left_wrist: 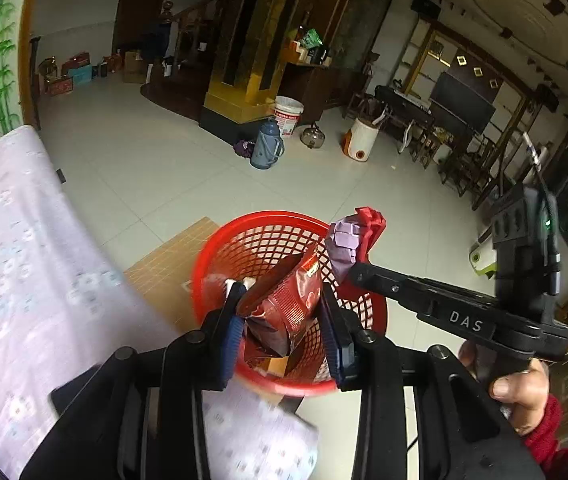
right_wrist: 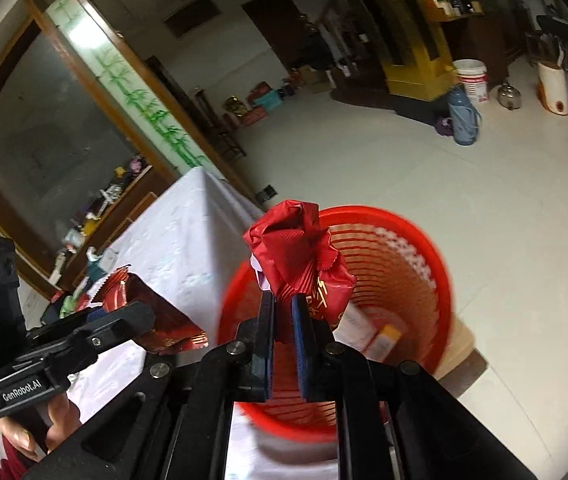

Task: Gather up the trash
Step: 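Open both tools to drop the red bags into the wastebasket, then grasp the white sock with the left tool while the right tool grasps the teal tissue pack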

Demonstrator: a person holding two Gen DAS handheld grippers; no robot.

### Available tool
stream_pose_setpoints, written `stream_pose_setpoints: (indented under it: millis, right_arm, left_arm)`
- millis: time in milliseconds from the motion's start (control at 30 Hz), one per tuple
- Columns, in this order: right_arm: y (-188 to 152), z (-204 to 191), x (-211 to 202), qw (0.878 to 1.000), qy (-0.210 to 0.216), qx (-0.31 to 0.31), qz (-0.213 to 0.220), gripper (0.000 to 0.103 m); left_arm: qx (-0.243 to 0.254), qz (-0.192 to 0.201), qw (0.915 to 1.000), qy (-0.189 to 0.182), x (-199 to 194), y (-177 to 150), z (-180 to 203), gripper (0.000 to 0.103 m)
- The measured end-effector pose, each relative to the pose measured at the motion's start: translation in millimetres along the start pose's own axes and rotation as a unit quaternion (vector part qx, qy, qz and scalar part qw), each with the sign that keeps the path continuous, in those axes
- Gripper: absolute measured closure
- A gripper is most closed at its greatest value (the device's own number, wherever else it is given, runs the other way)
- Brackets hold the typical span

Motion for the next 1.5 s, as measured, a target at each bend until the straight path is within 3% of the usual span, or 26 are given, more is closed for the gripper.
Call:
stream_pose_setpoints:
  millis: [33,67,100,133,267,367,500,733,800,867,1100,1267,1400,1500]
  right_arm:
    - [2.0,6.1,1.3,1.0,-0.004,0.005,0.0,0.093]
    - [4.8,10.2,3.0,1.0,-0.005,0.005,0.0,0.092]
    - [6.5,12.6,5.6,1.0,-0.01,-0.003,-0.004,0.086]
    - [7.3,15.7,6.9,1.0,-0.019,-0.006,-0.007,0.084]
    - [11.2,25.7,-1.8,1.0,-0.011,0.006,0.004,0.074]
    - [9.4,28.8,-8.5,1.0,-0.008,0.014,0.011,0.073]
    - [1.2,14.1,-17.4,1.0,0.006,0.004,0.011,0.069]
    - [-21.5,-86.7,-41.7,0.994,0.074,-0.083,0.016,0.067]
    - [-30.8,-122.3,-47.7,0.989,0.094,-0.111,0.015,0.054]
    - [-42.4,-160.1,-51.0,0.984,0.116,-0.138,0.011,0.051]
    - [-92.7,-265.2,-49.6,0.961,0.18,-0.206,-0.036,0.051]
    - [-126.2,-323.9,-37.8,0.947,0.188,-0.252,-0.059,0.05]
    - [-142.2,-356.0,-21.2,0.941,0.184,-0.273,-0.078,0.049]
    - [-151.6,-388.8,-2.0,0.938,0.186,-0.275,-0.105,0.049]
  left_arm:
    - [0.002,-0.001,1.0,0.004,8.4,1.8,0.3,0.068]
    - [0.002,-0.001,1.0,0.007,16.4,3.3,-0.5,0.06]
    - [-0.001,-0.004,0.9999,0.015,21.4,3.7,-2.8,0.043]
    - [-0.001,-0.003,0.9998,0.02,22.8,4.1,-4.7,0.04]
    - [0.003,0.002,0.9996,0.027,22.0,6.3,0.8,0.038]
    - [-0.006,0.007,0.9994,0.034,9.9,3.6,-4.5,0.038]
    - [-0.006,0.024,0.9981,0.056,-33.2,-13.1,-14.8,0.038]
    - [-0.048,0.069,0.9899,0.115,-132.9,-48.8,-58.1,0.038]
    - [-0.065,0.084,0.9844,0.14,-169.1,-63.6,-75.6,0.038]
    - [-0.076,0.093,0.9793,0.162,-200.4,-78.8,-91.1,0.038]
    - [-0.152,0.143,0.947,0.244,-330.1,-154.8,-162.2,0.038]
    - [-0.231,0.164,0.901,0.329,-423.5,-225.1,-230.0,0.038]
    - [-0.285,0.176,0.8662,0.371,-477.0,-268.3,-279.8,0.038]
    - [-0.315,0.184,0.8575,0.362,-495.2,-284.4,-310.2,0.038]
Point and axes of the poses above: each gripper's, at about its wrist camera, not at the fingertips, and x roughly the way its jaws point, z to its right, y to its top, the point moved 8 cm from there along x, roughly the way its jaws point, and after that the axes turned 15 degrees about -y, right-handed, at the moved point
